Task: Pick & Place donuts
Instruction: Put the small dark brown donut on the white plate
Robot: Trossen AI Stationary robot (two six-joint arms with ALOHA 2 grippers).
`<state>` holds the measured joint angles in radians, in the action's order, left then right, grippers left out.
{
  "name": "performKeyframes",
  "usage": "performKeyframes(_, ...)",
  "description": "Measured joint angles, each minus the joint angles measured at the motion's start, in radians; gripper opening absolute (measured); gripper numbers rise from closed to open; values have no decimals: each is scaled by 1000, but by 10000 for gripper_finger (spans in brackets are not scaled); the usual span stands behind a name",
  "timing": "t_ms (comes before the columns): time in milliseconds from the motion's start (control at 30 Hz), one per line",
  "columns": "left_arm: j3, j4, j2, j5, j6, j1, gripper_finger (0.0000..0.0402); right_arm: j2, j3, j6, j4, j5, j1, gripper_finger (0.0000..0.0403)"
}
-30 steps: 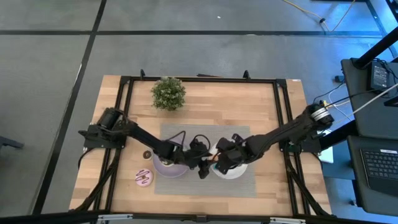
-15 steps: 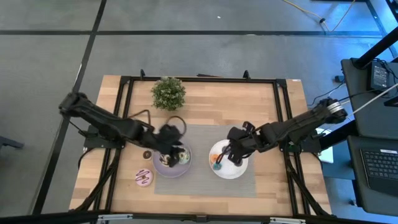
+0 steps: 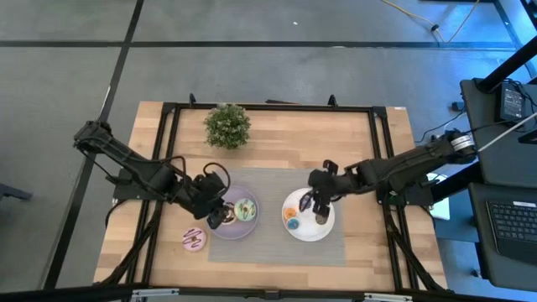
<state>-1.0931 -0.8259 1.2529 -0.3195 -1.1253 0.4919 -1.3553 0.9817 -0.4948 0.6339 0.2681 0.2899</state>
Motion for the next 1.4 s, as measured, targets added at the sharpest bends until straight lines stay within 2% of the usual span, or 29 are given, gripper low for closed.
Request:
performKeyframes(133,0,-13,8,45,-6,-11,143,105,-95,24,-65,-3,-40,165)
performKeyframes(233,0,-73,11,133,-51,-31,143,187,-177,29,-129,-23,-66,165)
performKeyframes(333,0,-218,20,233,-172,-51,143,256,-244,3,-200,-29,-87,165)
performKeyframes(467,15,-373,37,253,-352,-57,143,313,-294,-26,-252,-36,-110,165)
performKeyframes(600,84,-353,40,255,-471,-58,143,327,-300,-30,-257,-36,-126,165)
performKeyframes(800,219,-324,40,317,-603,-58,143,324,-300,-23,-300,-50,-152,165)
performKeyframes(1000,332,-152,39,337,-617,-67,143,324,-300,-23,-310,-80,-189,165)
performKeyframes(1400,458,-4,39,355,-651,-97,143,324,-300,-20,-311,-87,-198,165)
